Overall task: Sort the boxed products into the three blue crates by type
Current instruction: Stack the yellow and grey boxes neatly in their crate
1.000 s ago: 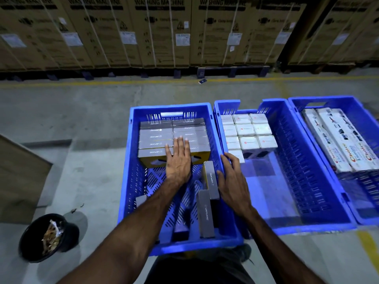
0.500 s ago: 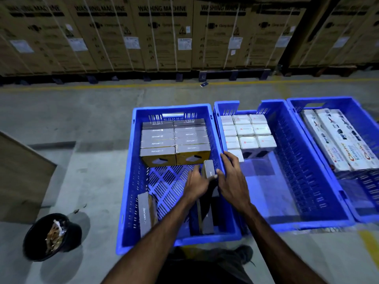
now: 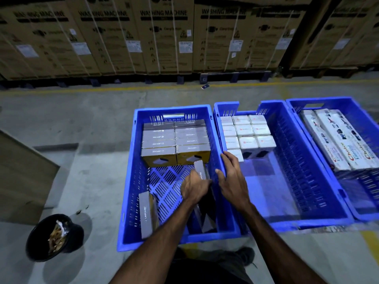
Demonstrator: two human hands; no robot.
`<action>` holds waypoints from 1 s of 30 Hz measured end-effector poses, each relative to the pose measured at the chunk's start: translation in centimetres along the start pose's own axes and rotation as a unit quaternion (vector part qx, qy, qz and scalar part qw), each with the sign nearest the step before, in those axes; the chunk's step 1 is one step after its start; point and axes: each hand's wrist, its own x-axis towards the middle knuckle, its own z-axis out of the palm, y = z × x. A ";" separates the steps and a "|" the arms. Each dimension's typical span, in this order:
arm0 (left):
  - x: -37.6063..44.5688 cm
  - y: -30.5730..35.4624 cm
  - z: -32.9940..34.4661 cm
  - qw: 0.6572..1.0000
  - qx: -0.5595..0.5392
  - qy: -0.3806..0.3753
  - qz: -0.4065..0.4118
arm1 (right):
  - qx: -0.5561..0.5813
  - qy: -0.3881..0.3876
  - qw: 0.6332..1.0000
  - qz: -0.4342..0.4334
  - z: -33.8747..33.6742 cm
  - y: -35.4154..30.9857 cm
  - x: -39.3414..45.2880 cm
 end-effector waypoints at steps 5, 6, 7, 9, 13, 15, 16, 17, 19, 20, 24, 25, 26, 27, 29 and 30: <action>0.4 -1.0 -2.5 0.995 -0.102 0.004 -0.003 | 0.008 0.001 1.000 0.000 0.0 0.0 -0.1; 0.7 -1.1 -3.2 0.991 -0.132 -0.005 0.001 | 0.010 0.001 1.000 -0.001 0.0 0.0 -0.1; 0.9 -1.1 -3.9 0.987 -0.162 -0.017 0.006 | 0.012 0.002 1.000 -0.004 -0.1 0.0 -0.1; 1.1 -0.9 -5.4 0.974 -0.221 -0.042 0.013 | 0.014 0.003 1.000 -0.010 0.0 0.0 -0.1; 1.4 -0.8 -8.3 0.958 -0.267 -0.081 0.061 | 0.010 0.002 1.000 -0.009 0.2 0.4 0.1; 1.8 -1.1 -9.4 0.962 -0.232 -0.052 0.132 | 0.006 0.005 1.000 -0.024 0.1 0.6 0.1; 1.8 -1.2 -9.9 0.965 -0.192 -0.032 0.174 | 0.006 0.006 1.000 -0.028 0.1 0.6 0.0; 1.6 -1.3 -10.2 0.964 -0.154 -0.016 0.214 | 0.005 0.009 1.000 -0.028 0.1 0.6 -0.1; 1.5 -1.5 -10.4 0.949 -0.101 0.032 0.297 | -0.005 0.021 0.999 -0.026 0.0 0.4 -0.1; 1.5 -1.7 -10.5 0.939 -0.092 0.055 0.327 | -0.017 0.026 0.999 -0.033 -0.1 0.1 -0.1; 2.2 -2.3 -10.7 0.920 -0.136 0.093 0.355 | -0.092 0.012 0.986 -0.140 -0.6 -1.1 -0.4; 2.2 -2.3 -10.7 0.918 -0.134 0.100 0.360 | -0.097 0.016 0.981 -0.167 -0.6 -1.3 -0.6; 1.9 -2.3 -10.7 0.915 -0.134 0.103 0.366 | -0.095 0.030 0.978 -0.185 -0.5 -1.4 -0.7; 1.7 -2.4 -10.7 0.911 -0.137 0.112 0.372 | -0.093 0.049 0.975 -0.193 -0.5 -1.4 -0.8; 1.2 -2.6 -10.3 0.907 -0.168 0.141 0.361 | -0.094 0.090 0.971 -0.202 -0.3 -1.4 -1.0; 0.9 -2.6 -10.0 0.908 -0.195 0.161 0.333 | -0.095 0.107 0.967 -0.211 -0.3 -1.5 -1.0</action>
